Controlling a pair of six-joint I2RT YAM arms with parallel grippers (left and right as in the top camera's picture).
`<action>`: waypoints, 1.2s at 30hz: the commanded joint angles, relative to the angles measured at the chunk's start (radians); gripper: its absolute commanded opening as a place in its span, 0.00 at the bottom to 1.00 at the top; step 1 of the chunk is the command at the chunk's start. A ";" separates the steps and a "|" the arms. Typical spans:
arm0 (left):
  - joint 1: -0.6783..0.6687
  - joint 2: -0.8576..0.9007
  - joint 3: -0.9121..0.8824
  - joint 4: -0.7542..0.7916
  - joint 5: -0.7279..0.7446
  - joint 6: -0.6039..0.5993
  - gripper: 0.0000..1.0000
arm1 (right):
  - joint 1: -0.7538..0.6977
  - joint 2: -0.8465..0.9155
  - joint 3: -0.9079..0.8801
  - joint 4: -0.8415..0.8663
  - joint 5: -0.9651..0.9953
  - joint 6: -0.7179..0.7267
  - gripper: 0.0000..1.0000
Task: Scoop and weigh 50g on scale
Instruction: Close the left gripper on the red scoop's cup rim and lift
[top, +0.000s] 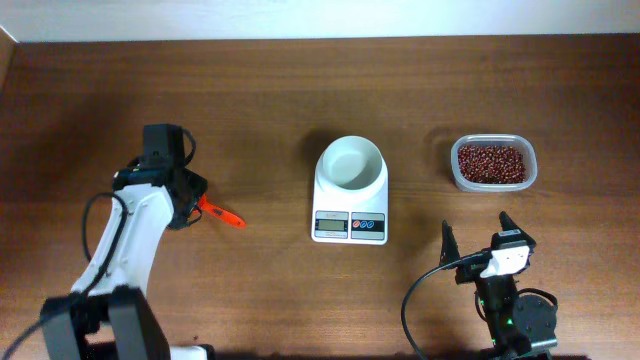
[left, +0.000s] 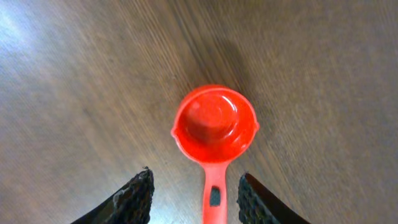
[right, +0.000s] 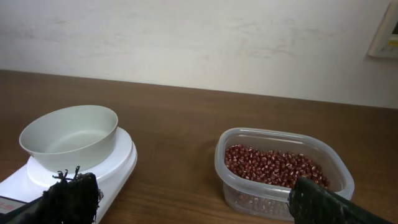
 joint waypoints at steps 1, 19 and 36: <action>0.006 0.063 -0.010 0.048 0.026 -0.021 0.44 | -0.005 0.001 -0.004 -0.008 -0.010 0.007 0.99; 0.032 0.143 -0.179 0.319 0.022 -0.022 0.21 | -0.005 0.001 -0.004 -0.008 -0.009 0.007 0.99; 0.032 0.072 -0.192 0.338 0.082 -0.206 0.00 | -0.005 0.001 -0.004 -0.008 -0.010 0.007 0.99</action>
